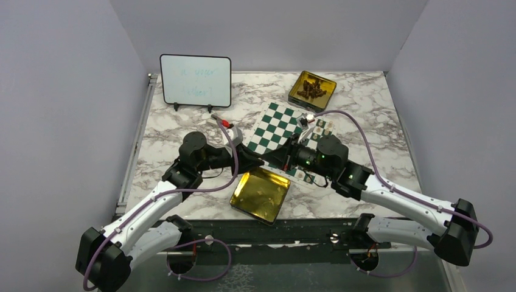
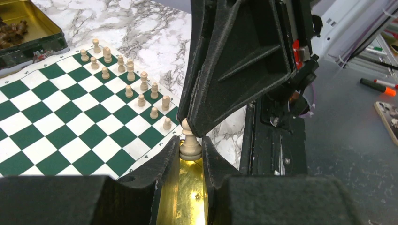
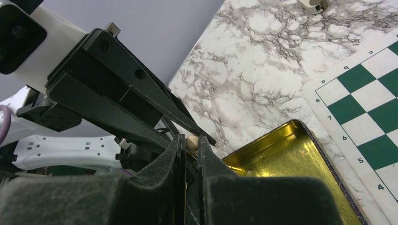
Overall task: Set up the chess pieces on the board
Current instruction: Pick up the chess piece from the storage box, then place the chess piece on the chessboard.
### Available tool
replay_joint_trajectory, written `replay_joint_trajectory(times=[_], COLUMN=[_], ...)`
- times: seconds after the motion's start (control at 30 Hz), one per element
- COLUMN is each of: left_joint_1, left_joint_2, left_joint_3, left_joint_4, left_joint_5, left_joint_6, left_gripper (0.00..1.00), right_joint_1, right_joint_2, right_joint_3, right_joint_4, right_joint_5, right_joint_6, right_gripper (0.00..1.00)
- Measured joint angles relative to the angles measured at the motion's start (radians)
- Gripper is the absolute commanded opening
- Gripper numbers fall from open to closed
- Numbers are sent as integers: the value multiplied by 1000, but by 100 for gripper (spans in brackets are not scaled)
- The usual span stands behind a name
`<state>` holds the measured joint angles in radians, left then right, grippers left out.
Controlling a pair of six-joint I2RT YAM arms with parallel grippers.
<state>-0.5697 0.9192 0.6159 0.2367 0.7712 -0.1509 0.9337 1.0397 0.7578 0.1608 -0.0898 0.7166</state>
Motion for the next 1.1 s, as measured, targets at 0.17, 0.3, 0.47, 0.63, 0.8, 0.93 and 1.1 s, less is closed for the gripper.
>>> replay_joint_trajectory(times=[0.17,0.3,0.47,0.63,0.8,0.93,1.1], left_joint_1=[0,-2,-2,1,1,5,5], left_joint_2=[-6,-6,-4,0,-3,-23,-38], left_joint_3=[-7,-7,-7,-7,-7,-7,-7], left_joint_4=[-19,-45,-56,-58,-61,-73,-110], left_joint_5=[46,81,110,96,48,14,-16], left_joint_6=[68,129,158,158,157,156,154], left_gripper=[13,13,29,58,72,76,99], right_joint_1=[0,0,0,3,8,9,9], right_joint_2=[-1,-5,-5,-6,-7,-16,-26], right_joint_3=[31,51,65,66,73,100,164], right_joint_4=[-82,-151,-193,-216,-253,-317,-395], right_joint_5=[-43,-77,-101,-105,-49,94,318], right_joint_6=[-46,-83,-107,-108,-109,-135,-203], right_gripper=[4,4,2,2,2,2,3])
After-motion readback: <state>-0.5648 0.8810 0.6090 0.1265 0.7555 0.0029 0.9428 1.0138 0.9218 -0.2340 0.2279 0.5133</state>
